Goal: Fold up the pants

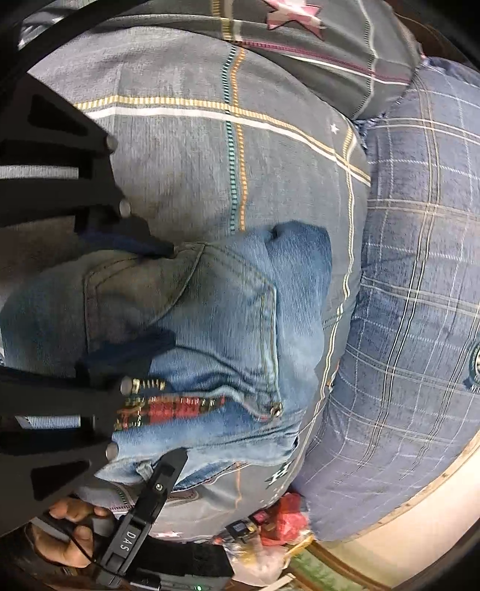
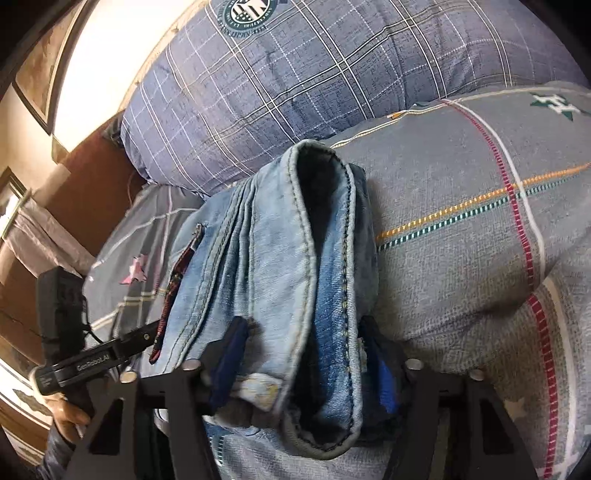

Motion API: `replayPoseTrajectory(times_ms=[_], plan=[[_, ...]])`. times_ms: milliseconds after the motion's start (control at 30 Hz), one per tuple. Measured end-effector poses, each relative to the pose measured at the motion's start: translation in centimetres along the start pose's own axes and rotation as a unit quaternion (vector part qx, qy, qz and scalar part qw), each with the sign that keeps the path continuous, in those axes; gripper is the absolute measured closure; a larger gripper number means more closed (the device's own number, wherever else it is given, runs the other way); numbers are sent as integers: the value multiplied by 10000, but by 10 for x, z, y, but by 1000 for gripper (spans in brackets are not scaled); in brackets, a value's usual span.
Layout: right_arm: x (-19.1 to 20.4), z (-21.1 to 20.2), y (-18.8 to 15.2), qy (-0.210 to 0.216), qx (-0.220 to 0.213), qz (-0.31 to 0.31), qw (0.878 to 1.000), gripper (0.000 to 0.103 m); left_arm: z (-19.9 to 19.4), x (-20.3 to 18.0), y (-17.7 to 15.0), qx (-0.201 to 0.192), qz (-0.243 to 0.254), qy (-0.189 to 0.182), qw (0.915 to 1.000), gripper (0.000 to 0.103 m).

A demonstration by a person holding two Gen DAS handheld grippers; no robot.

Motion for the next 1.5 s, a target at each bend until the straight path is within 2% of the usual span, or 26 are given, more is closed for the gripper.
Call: replayPoseTrajectory(times_ms=[33,167,333,667,1000,1300,1500], plan=[[2,-1,-1,-58,-9,-66,10000,50,-1,-2,1,-30,62,98,9999,66],[12,-4,-3,-352,-47,-367,9987,55,-9,-10,5,-167,201,435,9987,71],[18,-11,0,-326,-46,-425,9986,59,-22,-16,12,-296,284,543,9977,74],[42,-28,1,-296,-175,-741,9967,60,-42,-23,23,-435,221,327,9983,77],[72,-41,11,-112,-357,-858,9956,60,-77,-29,49,-831,264,212,9960,77],[97,-59,45,-57,-665,-1060,9921,60,-97,-34,83,-1186,232,106,9926,77],[112,-66,82,-116,-897,-1184,9888,60,-101,-43,125,-1364,408,172,9897,77]])
Point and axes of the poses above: each gripper's, at about its wrist camera, not at the fingertips, and z roughly the way its jaws point, x to its left, y to its top, the point moved 9 cm from there along z, roughly the way its jaws point, and after that the axes turned 2 degrees about y, right-handed, at the moved point
